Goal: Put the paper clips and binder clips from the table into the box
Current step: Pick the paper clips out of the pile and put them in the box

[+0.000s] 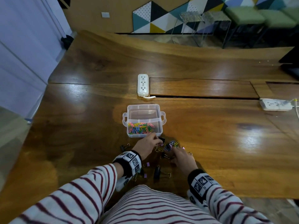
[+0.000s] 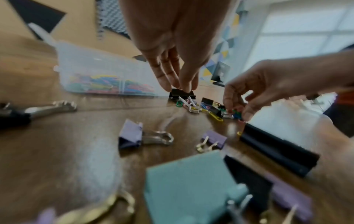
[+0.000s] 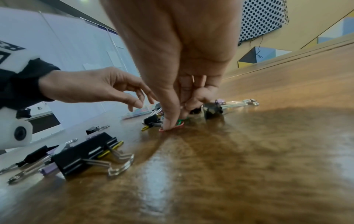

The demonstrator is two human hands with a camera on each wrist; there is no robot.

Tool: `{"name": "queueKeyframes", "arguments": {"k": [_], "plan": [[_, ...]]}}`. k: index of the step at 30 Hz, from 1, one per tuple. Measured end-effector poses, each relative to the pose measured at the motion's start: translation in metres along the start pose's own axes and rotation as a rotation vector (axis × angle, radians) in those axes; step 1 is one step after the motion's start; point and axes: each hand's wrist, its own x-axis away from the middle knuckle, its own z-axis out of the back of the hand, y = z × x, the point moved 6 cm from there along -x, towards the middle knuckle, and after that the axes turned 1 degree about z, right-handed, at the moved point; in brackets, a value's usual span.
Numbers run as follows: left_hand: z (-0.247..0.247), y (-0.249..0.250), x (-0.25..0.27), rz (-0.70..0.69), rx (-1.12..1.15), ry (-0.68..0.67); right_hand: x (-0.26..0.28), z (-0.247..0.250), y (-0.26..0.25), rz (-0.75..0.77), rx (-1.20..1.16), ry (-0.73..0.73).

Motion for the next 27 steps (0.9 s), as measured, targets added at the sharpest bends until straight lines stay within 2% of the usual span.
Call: {"name": "queueKeyframes", "arguments": {"k": [2, 7, 11, 16, 20, 23, 27], "plan": [[-0.004, 0.009, -0.001, -0.081, -0.155, -0.034, -0.001, -0.001, 0.002, -0.014, 0.009, -0.042], [-0.004, 0.001, 0.004, -0.031, -0.247, -0.072, 0.001, -0.002, 0.004, 0.005, -0.012, -0.078], [-0.005, -0.009, 0.017, 0.033, -0.239, -0.095, 0.004, 0.0, 0.001, 0.043, -0.055, -0.066], [0.004, -0.015, 0.028, 0.16, -0.213, -0.157, 0.006, 0.001, 0.005, 0.02, -0.167, -0.058], [0.013, -0.01, 0.018, 0.166, -0.087, -0.07, 0.003, 0.009, 0.013, 0.002, -0.356, -0.038], [0.003, 0.003, 0.003, 0.121, -0.013, -0.089, 0.001, 0.017, 0.017, -0.024, -0.463, -0.018], [-0.015, 0.011, -0.009, 0.196, -0.057, -0.107, 0.002, 0.021, 0.024, -0.062, -0.627, 0.014]]}}
